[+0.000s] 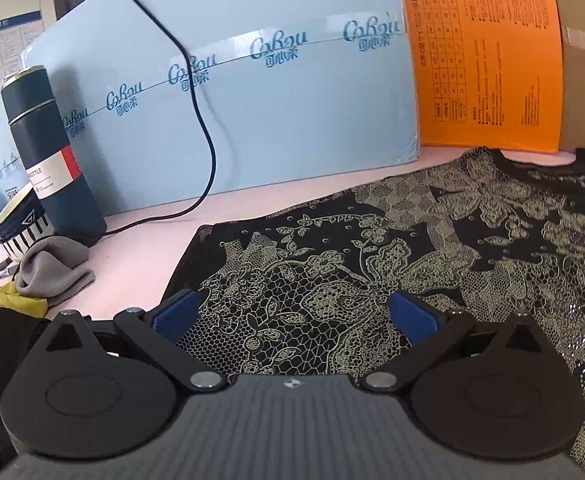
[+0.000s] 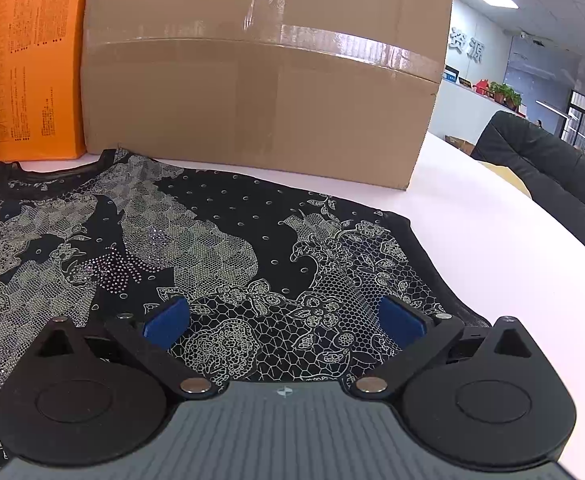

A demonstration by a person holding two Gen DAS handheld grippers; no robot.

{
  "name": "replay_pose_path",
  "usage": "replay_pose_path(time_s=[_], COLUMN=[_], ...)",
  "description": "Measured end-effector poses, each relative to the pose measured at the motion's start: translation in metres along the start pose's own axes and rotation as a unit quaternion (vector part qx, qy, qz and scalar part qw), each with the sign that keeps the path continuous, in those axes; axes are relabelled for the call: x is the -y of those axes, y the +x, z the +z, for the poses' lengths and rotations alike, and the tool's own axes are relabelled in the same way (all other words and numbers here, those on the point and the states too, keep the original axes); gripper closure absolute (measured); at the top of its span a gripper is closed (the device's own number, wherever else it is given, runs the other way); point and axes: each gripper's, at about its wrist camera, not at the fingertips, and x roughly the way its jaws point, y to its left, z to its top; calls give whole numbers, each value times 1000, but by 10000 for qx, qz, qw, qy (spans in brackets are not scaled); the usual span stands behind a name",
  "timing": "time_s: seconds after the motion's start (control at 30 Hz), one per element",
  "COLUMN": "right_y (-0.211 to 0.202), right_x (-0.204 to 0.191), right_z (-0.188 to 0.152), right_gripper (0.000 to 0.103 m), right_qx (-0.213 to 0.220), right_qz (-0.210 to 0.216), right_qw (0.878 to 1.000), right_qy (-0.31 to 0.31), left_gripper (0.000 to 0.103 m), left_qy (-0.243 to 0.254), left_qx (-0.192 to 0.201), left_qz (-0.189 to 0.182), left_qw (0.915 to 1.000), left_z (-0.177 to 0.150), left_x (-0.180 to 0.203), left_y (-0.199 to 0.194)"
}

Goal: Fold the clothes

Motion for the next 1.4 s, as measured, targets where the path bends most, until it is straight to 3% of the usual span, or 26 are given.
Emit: replay_pose_path(time_s=[0.1, 0.2, 0.5, 0.73, 1.03, 1.27, 1.4], right_y=[1, 1, -3, -5, -2, 2, 2], right_x=[-1, -2, -3, 1, 10, 14, 15], right_z=[0, 0, -1, -1, 0, -1, -1], right_gripper=[1, 0, 0, 0, 0, 0, 0], right_qx=[-8, 3, 123, 193, 59, -71, -72], right_qz=[-36, -81, -335, -431, -200, -93, -91], right_qw=[10000, 9999, 9993, 9989, 9993, 9988, 9986], right_qy=[-45, -65, -73, 19, 304, 471, 512], left_gripper=[0, 0, 0, 0, 0, 0, 0], left_qy=[-386, -608, -352, -622, -767, -742, -678], left_qx=[135, 190, 67, 18, -202, -121, 254], left_qz=[-213, -199, 20, 159, 175, 57, -249], left_qw=[9989, 9978, 9994, 9979, 9967, 9972, 9971], left_z=[-1, -3, -4, -4, -4, -5, -4], left_x=[-19, -32, -28, -38, -44, -43, -40], left_y=[-7, -10, -5, -3, 4, 2, -9])
